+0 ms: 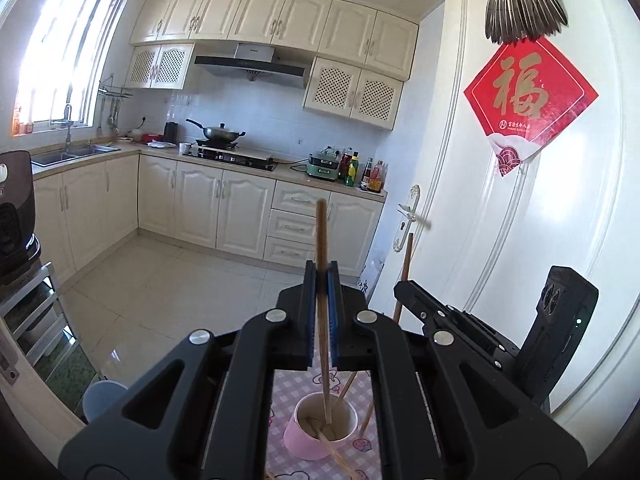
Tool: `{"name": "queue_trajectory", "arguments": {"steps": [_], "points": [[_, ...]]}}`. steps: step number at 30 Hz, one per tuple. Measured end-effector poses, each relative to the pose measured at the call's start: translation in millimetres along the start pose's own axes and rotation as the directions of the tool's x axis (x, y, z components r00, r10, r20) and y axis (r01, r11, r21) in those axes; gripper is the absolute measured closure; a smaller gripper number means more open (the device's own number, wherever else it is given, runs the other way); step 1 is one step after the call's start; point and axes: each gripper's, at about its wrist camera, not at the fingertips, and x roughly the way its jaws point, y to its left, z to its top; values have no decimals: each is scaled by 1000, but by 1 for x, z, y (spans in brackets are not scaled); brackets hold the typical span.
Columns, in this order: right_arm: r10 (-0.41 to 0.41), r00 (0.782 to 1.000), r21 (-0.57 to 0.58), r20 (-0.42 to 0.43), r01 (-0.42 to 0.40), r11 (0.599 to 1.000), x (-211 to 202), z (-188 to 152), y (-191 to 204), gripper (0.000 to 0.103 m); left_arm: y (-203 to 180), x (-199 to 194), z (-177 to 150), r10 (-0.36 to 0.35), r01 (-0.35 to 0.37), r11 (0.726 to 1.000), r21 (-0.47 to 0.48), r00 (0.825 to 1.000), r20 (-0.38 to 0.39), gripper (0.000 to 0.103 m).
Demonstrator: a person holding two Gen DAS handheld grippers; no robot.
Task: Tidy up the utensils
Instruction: 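Lift the left tool's chopstick upright over the pink cup while the right tool carries its chopstick there, then lower the left tool's chopstick into the cup and open while the right tool releases its chopstick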
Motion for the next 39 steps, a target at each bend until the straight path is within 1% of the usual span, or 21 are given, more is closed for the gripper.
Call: {"name": "queue_trajectory", "arguments": {"steps": [1, 5, 8, 9, 12, 14, 18, 23, 27, 29, 30, 31, 33, 35, 38, 39], "points": [[11, 1000, -3, 13, -11, 1000, 2, -1, 1, 99, 2, 5, -3, -5, 5, 1000, -2, 1000, -6, 98], [5, 999, -19, 54, -4, 1000, 10, -8, 2, 99, 10, 18, -19, 6, -6, 1000, -13, 1000, -19, 98], [8, 999, -23, 46, -7, 1000, 12, -19, 0, 99, 14, 27, -33, 14, -15, 1000, -14, 999, -32, 98], [-3, 999, -35, 47, 4, 999, 12, -22, 0, 99, 15, 30, -37, 14, -15, 1000, -14, 999, -41, 98], [-6, 1000, -26, 17, 6, 1000, 15, -33, -6, 99, 15, 39, -49, 16, -17, 1000, -19, 997, -75, 98], [-5, 1000, -10, -6, 5, 1000, 16, -41, -10, 99, 15, 43, -55, 29, -30, 999, -13, 996, -85, 98], [7, 999, -3, -38, -7, 1000, 10, -54, -14, 99, 15, 48, -65, 37, -38, 999, -11, 993, -112, 97], [23, 996, 1, -87, -23, 1000, 1, -68, -16, 99, 20, 51, -76, 43, -48, 998, -31, 988, -147, 97], [19, 993, -8, -115, -20, 1000, -6, -77, -16, 99, 26, 55, -84, 42, -53, 997, -56, 981, -191, 97], [12, 992, -9, -128, -13, 1000, -10, -80, -16, 99, 29, 57, -87, 82, -98, 993, -64, 971, -224, 96], [16, 990, -2, -139, -16, 1000, -10, -82, -17, 99, 29, 57, -88, 82, -101, 993, -68, 966, -244, 96], [21, 989, 13, -149, -20, 1000, -11, -83, -18, 99, 29, 56, -89, 76, -95, 993, -68, 966, -249, 96], [31, 985, 51, -172, -23, 998, -10, -84, -21, 99, 27, 52, -89, 93, -109, 993, -49, 964, -249, 95], [30, 984, 57, -175, -20, 998, -11, -85, -20, 99, 25, 52, -89, 107, -121, 992, -39, 958, -265, 94], [34, 982, 64, -185, -22, 998, -13, -82, -19, 99, 26, 51, -89, 122, -143, 988, -52, 949, -291, 93], [33, 982, 66, -184, -22, 998, -13, -81, -18, 99, 26, 50, -90, 120, -142, 988, -55, 948, -294, 91]]}}
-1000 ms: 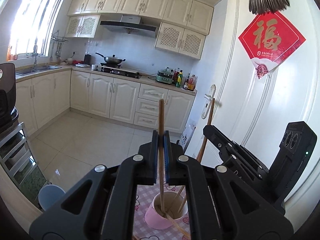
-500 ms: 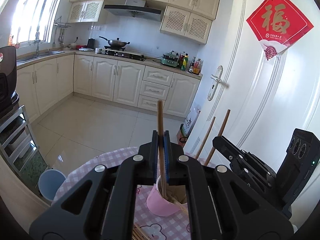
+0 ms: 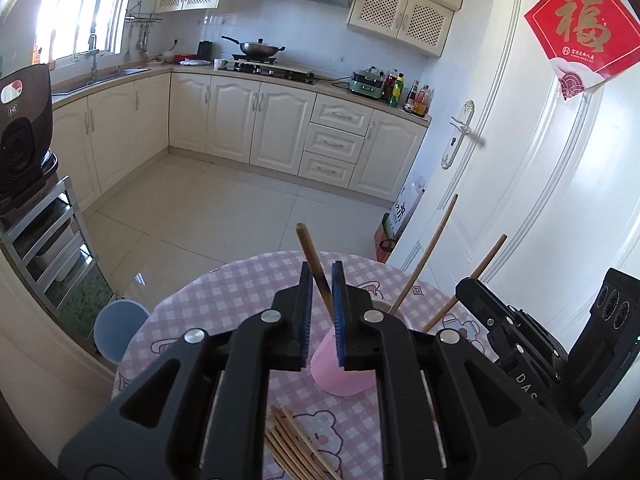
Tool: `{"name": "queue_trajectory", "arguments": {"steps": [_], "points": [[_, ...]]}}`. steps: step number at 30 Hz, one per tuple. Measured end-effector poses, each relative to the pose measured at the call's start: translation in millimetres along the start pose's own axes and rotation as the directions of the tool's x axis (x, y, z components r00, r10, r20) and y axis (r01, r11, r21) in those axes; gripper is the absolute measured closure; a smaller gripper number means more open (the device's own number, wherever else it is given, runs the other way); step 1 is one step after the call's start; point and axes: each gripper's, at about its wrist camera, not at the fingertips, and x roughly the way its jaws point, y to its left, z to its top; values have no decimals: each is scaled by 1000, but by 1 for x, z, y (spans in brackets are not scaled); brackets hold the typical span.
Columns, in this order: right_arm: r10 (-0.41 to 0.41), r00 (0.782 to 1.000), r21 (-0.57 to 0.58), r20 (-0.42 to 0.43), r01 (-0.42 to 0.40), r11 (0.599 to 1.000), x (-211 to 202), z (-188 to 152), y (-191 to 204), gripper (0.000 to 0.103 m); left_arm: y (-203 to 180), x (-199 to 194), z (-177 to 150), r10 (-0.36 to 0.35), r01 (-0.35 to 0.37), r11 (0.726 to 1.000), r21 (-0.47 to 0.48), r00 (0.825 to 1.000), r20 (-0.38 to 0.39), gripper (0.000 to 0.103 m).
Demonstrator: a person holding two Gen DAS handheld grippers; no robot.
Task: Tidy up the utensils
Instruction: 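Lower the left tool's chopstick into the cup and open while the right tool releases its chopstick, then move the left tool back over the chopstick pile while the right tool returns beside it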
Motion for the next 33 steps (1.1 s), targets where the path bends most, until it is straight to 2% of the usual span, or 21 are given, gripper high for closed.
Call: {"name": "queue_trajectory", "arguments": {"steps": [2, 3, 4, 5, 13, 20, 28, 33], "points": [[0, 1000, 3, 0, 0, 1000, -2, 2, 3, 99, -2, -2, -1, 10, -10, 1000, 4, 1000, 0, 77], [-4, 1000, 3, -2, 4, 1000, -3, 2, 3, 99, -3, -4, -2, 18, -18, 1000, 6, 1000, 6, 56], [-7, 1000, 4, -2, 7, 1000, -4, 2, 4, 98, -4, -7, -2, 20, -20, 1000, 5, 1000, 23, 39], [-6, 1000, 6, -5, 6, 1000, -5, 2, 4, 97, -5, -12, -3, 24, -25, 1000, 3, 999, 44, 39], [-19, 1000, 5, -21, 19, 1000, -16, -1, 9, 93, -4, -32, -11, 44, -45, 999, 12, 998, 55, 39], [-15, 999, 25, -37, 16, 1000, -29, -4, 13, 88, 10, -55, -29, 73, -71, 997, -40, 995, 64, 37], [-3, 999, 28, -47, 4, 1000, -50, -15, 24, 84, 19, -69, -59, 83, -81, 995, -55, 996, 19, 36], [4, 997, 38, -79, -1, 999, -65, -34, 28, 82, 30, -76, -81, 66, -70, 993, -97, 997, -47, 36]]}}
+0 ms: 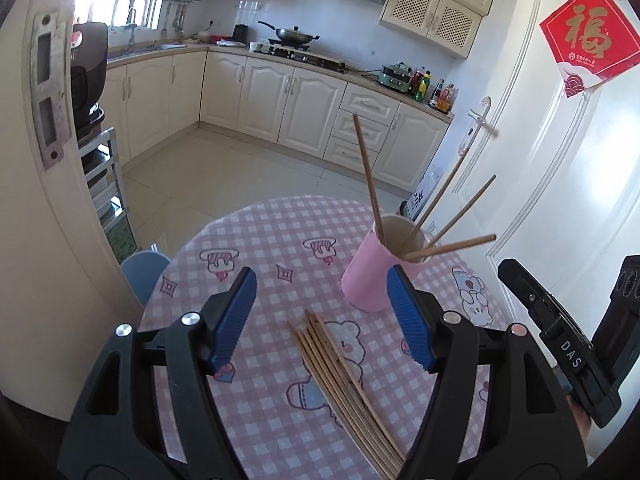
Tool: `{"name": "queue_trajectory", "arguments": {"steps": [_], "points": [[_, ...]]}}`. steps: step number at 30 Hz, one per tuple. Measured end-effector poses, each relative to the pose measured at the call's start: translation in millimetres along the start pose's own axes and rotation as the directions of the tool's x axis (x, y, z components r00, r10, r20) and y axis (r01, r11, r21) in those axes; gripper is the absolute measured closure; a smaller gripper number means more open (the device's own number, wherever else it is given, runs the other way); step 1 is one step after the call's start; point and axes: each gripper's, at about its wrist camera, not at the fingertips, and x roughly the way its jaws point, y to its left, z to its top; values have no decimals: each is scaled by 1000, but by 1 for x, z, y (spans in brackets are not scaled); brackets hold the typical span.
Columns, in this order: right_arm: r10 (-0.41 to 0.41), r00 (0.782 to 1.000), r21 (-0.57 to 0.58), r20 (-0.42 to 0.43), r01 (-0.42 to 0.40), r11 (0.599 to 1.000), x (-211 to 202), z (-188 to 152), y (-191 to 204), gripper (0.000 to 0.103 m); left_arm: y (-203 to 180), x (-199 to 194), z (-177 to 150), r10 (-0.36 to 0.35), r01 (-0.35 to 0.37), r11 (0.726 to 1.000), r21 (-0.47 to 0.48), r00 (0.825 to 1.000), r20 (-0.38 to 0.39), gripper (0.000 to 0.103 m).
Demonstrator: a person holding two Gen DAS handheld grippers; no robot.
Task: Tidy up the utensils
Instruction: 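Move the left tool back over the chopstick pile while the right tool returns beside it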
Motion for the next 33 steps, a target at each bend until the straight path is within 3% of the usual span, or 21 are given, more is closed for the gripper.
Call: {"name": "queue_trajectory", "arguments": {"steps": [11, 15, 20, 22, 25, 33], "points": [[29, 992, 31, -122, -26, 999, 9, -42, 8, 82, 8, 30, -43, 49, -53, 998, -21, 986, -160, 36], [45, 986, 38, -163, -39, 999, 14, -52, 8, 82, 10, 47, -56, 77, -87, 996, -31, 970, -232, 36], [52, 975, 58, -214, -41, 998, 22, -62, 2, 79, 14, 77, -70, 91, -123, 990, -69, 930, -357, 37], [48, 972, 67, -228, -33, 997, 24, -65, -1, 79, 15, 87, -75, 91, -135, 987, -85, 914, -395, 48], [46, 967, 75, -250, -28, 997, 27, -70, -6, 77, 18, 101, -82, 78, -144, 983, -114, 890, -449, 54], [51, 958, 80, -284, -29, 996, 35, -78, -12, 72, 7, 113, -85, 123, -176, 981, -76, 883, -453, 54]]}}
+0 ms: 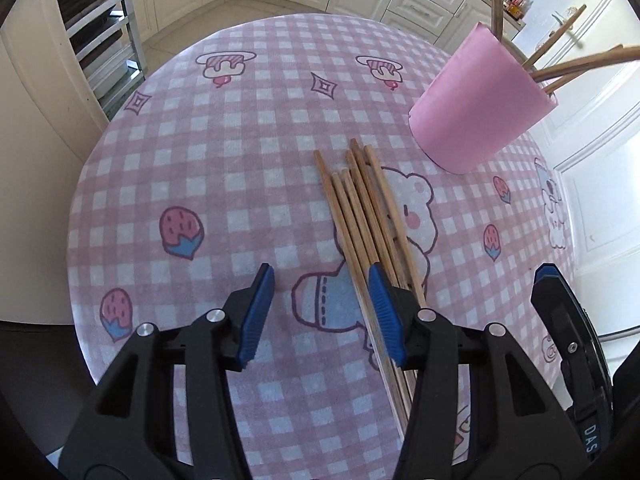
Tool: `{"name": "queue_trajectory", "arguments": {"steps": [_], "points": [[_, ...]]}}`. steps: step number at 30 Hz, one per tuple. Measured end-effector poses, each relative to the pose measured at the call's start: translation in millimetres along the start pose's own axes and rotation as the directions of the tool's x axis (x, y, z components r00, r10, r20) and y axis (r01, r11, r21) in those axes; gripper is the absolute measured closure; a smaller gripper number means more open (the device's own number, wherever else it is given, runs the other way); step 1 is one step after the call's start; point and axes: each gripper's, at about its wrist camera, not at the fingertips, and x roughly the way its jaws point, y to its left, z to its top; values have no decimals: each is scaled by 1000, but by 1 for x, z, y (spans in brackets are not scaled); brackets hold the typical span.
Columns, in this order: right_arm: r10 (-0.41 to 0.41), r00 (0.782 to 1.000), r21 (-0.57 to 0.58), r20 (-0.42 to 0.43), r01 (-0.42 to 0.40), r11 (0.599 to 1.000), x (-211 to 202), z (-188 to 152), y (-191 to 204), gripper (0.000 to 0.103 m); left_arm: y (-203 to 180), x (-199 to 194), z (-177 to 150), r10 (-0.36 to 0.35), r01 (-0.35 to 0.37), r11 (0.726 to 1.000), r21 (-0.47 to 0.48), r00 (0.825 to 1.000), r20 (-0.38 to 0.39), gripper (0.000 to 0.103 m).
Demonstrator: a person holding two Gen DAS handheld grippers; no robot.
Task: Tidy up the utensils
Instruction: 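Move the left tool back over the chopstick pile while the right tool returns beside it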
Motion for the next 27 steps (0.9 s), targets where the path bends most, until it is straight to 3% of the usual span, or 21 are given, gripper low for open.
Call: {"name": "queue_trajectory", "arguments": {"steps": [4, 27], "points": [[6, 1000, 4, -10, -6, 1000, 3, -1, -1, 71, -10, 5, 2, 67, -68, 996, 56, 998, 12, 54], [-27, 999, 5, -29, 28, 1000, 4, 0, -4, 67, -9, 12, 14, 98, -97, 991, 88, 995, -3, 46]]}}
